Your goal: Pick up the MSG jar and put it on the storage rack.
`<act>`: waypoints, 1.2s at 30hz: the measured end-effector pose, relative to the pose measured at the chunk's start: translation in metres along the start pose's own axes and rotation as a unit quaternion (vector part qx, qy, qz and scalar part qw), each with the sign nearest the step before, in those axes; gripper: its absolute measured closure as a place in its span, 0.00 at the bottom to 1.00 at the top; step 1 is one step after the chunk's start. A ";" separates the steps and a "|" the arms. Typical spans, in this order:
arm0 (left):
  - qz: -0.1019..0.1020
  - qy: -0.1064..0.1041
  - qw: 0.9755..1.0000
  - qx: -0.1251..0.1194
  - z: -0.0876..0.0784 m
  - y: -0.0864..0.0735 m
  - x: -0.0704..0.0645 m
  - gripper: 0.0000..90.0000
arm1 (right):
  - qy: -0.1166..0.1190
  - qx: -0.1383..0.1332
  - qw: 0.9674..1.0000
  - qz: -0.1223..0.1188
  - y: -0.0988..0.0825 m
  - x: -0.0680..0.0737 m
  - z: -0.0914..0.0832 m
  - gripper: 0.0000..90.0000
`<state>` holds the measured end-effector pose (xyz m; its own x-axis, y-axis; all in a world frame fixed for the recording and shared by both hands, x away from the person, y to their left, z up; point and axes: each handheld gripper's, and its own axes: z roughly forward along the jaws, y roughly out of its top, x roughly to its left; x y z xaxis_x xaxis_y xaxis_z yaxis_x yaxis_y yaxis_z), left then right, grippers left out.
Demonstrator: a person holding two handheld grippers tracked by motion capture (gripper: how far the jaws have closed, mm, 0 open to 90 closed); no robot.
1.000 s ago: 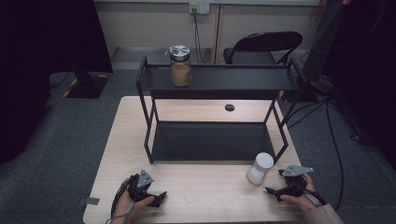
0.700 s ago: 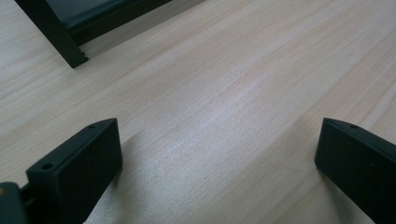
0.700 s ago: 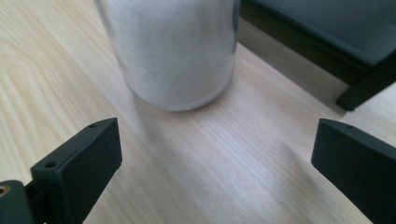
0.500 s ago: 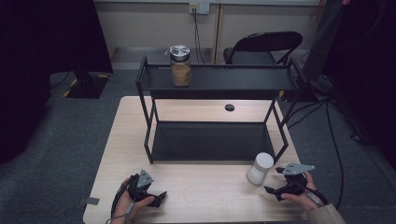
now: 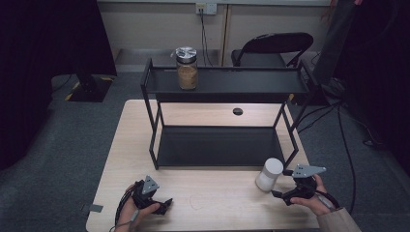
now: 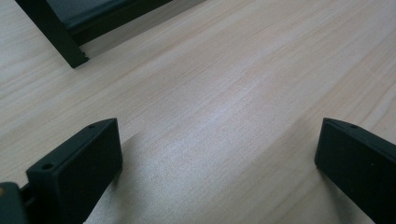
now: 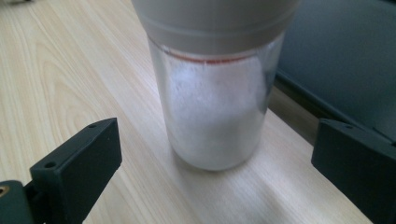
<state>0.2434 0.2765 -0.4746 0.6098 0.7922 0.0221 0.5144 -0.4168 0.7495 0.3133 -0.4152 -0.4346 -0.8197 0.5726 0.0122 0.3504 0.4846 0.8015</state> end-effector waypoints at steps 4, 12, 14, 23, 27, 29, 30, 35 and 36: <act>0.000 0.000 1.000 0.000 0.000 0.000 0.000 0.00 | 0.003 -0.011 1.000 0.002 0.004 0.000 0.001 0.00; 0.000 0.000 1.000 0.000 0.000 0.000 0.000 0.00 | 0.006 -0.032 0.999 0.005 0.009 -0.001 0.006 0.00; 0.000 0.000 1.000 0.000 0.000 0.000 0.000 0.00 | 0.004 -0.037 0.999 0.009 0.010 -0.001 0.007 0.00; 0.000 0.000 1.000 0.000 0.000 0.000 0.000 0.00 | 0.008 -0.057 0.998 0.013 0.010 -0.005 0.015 0.18; 0.000 0.000 1.000 0.000 0.000 0.000 0.000 0.00 | 0.012 -0.059 0.998 0.004 0.010 -0.007 0.016 0.28; 0.000 0.000 1.000 0.000 0.000 0.000 0.000 0.00 | 0.014 -0.059 0.998 0.003 0.009 -0.008 0.016 0.31; 0.000 0.000 1.000 0.000 0.000 0.000 0.000 0.00 | 0.016 -0.060 0.998 -0.002 0.009 -0.009 0.017 0.33; 0.000 0.000 1.000 0.000 0.000 0.000 0.000 0.00 | 0.017 -0.066 0.998 -0.004 0.006 -0.009 0.017 0.36; 0.000 0.000 1.000 0.000 0.000 0.000 0.000 0.00 | 0.017 -0.066 0.998 -0.005 0.006 -0.009 0.017 0.36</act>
<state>0.2434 0.2765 -0.4747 0.6098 0.7923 0.0218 0.5143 -0.4165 0.7497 0.3304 -0.4057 -0.4401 -0.8389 0.5438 0.0227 0.2810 0.3971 0.8737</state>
